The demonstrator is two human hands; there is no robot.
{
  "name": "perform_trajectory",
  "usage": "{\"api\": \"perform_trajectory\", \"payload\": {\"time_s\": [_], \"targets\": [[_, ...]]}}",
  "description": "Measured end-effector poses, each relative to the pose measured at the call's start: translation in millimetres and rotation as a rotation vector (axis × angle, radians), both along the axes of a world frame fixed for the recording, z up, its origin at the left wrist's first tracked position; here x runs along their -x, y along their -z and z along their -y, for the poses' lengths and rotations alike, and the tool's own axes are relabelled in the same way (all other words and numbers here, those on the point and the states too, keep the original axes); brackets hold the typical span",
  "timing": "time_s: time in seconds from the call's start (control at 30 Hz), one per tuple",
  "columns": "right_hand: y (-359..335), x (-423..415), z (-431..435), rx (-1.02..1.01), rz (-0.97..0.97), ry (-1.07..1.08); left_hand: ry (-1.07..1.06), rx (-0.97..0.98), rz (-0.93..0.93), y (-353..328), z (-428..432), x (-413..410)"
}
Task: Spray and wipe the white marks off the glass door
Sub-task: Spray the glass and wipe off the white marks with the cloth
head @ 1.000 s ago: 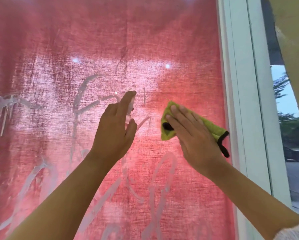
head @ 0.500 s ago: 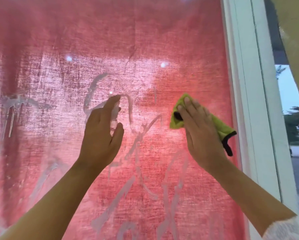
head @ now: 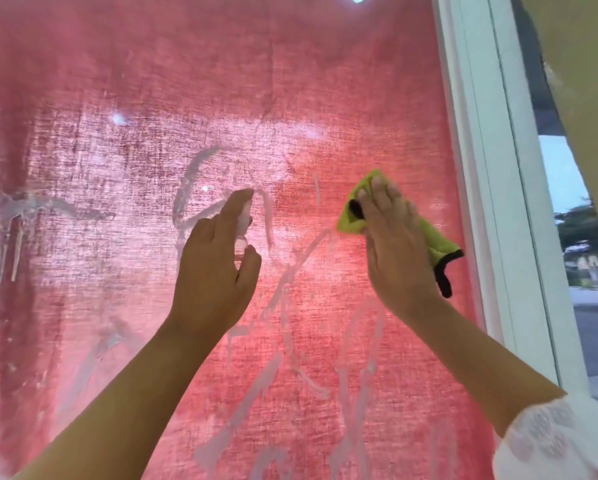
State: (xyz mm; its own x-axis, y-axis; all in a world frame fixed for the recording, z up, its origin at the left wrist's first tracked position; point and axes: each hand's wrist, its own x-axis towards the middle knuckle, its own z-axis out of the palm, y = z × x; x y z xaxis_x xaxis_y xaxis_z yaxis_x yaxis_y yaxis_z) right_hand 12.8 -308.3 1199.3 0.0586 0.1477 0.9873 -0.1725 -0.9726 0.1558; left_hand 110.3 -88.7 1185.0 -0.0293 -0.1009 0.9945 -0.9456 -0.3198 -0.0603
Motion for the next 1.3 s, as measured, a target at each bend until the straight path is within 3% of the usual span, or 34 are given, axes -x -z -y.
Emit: {"api": "perform_trajectory", "payload": {"time_s": [0.17,0.37,0.47,0.73,0.83,1.0,1.13,1.3], "targets": [[29,16,16,0.19,-0.127,-0.012,0.021,0.012,-0.008,1,0,-1],[-21,6,-3,-0.078,0.045,-0.037,0.021,0.026,-0.002,1,4,3],[-48,-9,-24,-0.096,0.074,-0.015,0.027,0.024,0.001,1,2,2],[8,7,3,0.234,-0.135,0.0,0.005,-0.045,0.017,2,-4,1],[10,13,11,0.104,-0.054,0.009,0.022,-0.034,0.014,4,-16,-5],[-47,-5,-21,-0.147,0.061,0.012,0.024,0.033,-0.032,4,-23,-13],[-58,-22,-42,-0.005,0.009,0.004,0.01,0.039,-0.028,4,-21,-14],[-8,-14,-32,0.297,-0.179,-0.003,0.021,0.04,-0.015,3,-21,-14]]}}
